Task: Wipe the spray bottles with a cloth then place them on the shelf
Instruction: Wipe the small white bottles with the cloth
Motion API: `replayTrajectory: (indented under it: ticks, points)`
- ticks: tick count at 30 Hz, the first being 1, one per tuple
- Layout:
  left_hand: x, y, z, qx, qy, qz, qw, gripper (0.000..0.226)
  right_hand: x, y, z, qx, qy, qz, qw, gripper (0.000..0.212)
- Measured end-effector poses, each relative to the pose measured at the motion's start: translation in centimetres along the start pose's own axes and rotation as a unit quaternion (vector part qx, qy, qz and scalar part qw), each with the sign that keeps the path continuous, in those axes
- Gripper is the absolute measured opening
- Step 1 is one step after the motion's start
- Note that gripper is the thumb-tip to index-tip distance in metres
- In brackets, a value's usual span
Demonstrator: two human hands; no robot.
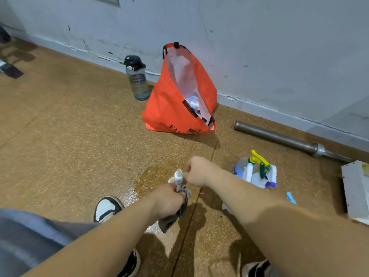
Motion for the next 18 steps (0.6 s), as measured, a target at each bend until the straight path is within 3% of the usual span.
replayTrajectory:
  ticks: [2,5,7,10,12,14,18]
  points:
    - [0.0,0.3,1.9,-0.034,0.021,0.008,0.999,0.021,-0.9,-3.1,-0.9,-0.014,-0.035,0.023,0.999,0.013]
    - [-0.4,1.6,4.1,-0.050,0.055,-0.011,0.997,0.026,-1.3,-6.9,-3.5,-0.054,-0.084,0.014,0.995,0.025]
    - [-1.0,2.5,5.2,-0.062,0.070,-0.031,0.995,0.023,-1.6,-8.3,-4.5,-0.102,-0.077,-0.035,0.991,0.020]
    - [-1.9,3.1,5.8,-0.073,0.085,-0.052,0.992,0.017,-2.1,-8.6,-3.7,-0.147,-0.016,-0.115,0.982,0.033]
    - [-2.4,3.3,5.7,-0.083,0.091,-0.054,0.991,0.013,-3.0,-8.9,-2.4,-0.106,0.017,-0.104,0.989,0.033]
    - [-2.8,3.3,5.6,-0.092,0.099,-0.053,0.989,0.012,-3.7,-9.5,-2.3,-0.033,-0.009,-0.081,0.996,0.024]
    - [-3.3,3.2,5.5,-0.106,0.100,-0.054,0.988,0.012,-4.5,-11.6,-3.8,-0.034,-0.047,-0.047,0.997,0.008]
Point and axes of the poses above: each hand's wrist, its own x-axis away from the middle knuckle, its own y-axis out of the back of the hand, z = x × y, the point moved 5 cm from there along -x, towards the middle knuckle, and after that the axes turned 13 degrees about -x, right-handed, at the moved point
